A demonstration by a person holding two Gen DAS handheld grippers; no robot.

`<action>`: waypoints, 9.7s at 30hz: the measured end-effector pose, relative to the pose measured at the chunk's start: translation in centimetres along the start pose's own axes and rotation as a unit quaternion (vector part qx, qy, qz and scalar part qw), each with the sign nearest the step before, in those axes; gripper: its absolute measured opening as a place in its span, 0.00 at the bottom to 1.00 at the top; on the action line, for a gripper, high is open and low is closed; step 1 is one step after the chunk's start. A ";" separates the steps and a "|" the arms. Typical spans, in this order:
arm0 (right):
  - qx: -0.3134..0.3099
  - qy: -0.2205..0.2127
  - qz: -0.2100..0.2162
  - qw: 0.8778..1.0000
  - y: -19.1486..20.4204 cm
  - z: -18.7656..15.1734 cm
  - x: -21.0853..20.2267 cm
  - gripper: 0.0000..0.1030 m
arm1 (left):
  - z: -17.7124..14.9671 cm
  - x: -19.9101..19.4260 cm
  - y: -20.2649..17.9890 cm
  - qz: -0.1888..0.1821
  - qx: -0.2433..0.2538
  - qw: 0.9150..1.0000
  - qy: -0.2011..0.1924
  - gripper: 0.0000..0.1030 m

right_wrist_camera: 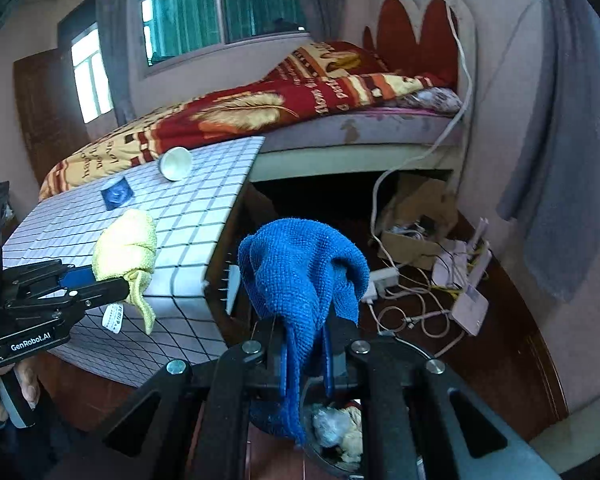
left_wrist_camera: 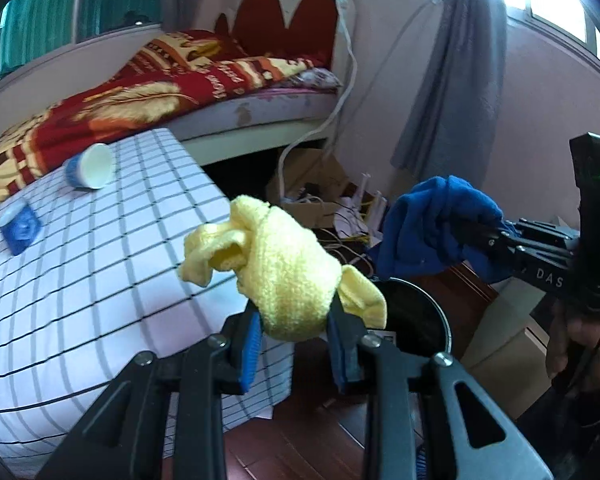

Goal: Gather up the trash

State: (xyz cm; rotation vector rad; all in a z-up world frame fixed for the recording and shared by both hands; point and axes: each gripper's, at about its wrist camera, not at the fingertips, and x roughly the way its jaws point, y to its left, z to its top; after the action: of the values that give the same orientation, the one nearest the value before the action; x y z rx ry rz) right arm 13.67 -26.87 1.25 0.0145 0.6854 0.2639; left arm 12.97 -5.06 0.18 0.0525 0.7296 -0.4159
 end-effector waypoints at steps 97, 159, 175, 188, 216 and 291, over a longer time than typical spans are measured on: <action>-0.029 0.010 -0.038 0.999 -1.0 -3.8 1.7 1.00 | -1.7 0.6 1.0 0.096 -0.017 0.995 0.009 0.99; -0.194 0.060 0.153 0.967 26.0 19.7 31.3 0.64 | 5.7 3.2 31.2 0.225 -0.145 0.963 -0.034 0.73; -0.165 0.011 0.106 0.981 18.9 13.8 17.1 0.64 | 3.8 -2.0 22.3 0.187 -0.103 0.975 -0.063 0.73; -0.112 -0.018 0.070 0.991 12.2 9.0 6.6 0.64 | 2.8 -4.6 15.5 0.155 -0.076 0.982 -0.079 0.73; 0.022 0.005 -0.040 0.999 -2.7 -0.7 -0.4 0.64 | 1.6 -1.7 0.4 0.055 0.012 0.997 -0.054 0.73; 0.018 0.204 -0.110 0.973 -11.2 -14.0 9.7 1.00 | -5.8 15.7 -7.0 0.010 0.018 0.989 0.145 1.00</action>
State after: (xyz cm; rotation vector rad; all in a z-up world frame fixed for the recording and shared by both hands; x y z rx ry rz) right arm 14.73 -36.36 -16.73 -0.0834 1.0925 0.0376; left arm 17.00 -15.88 -13.81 0.1574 1.0069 -0.4075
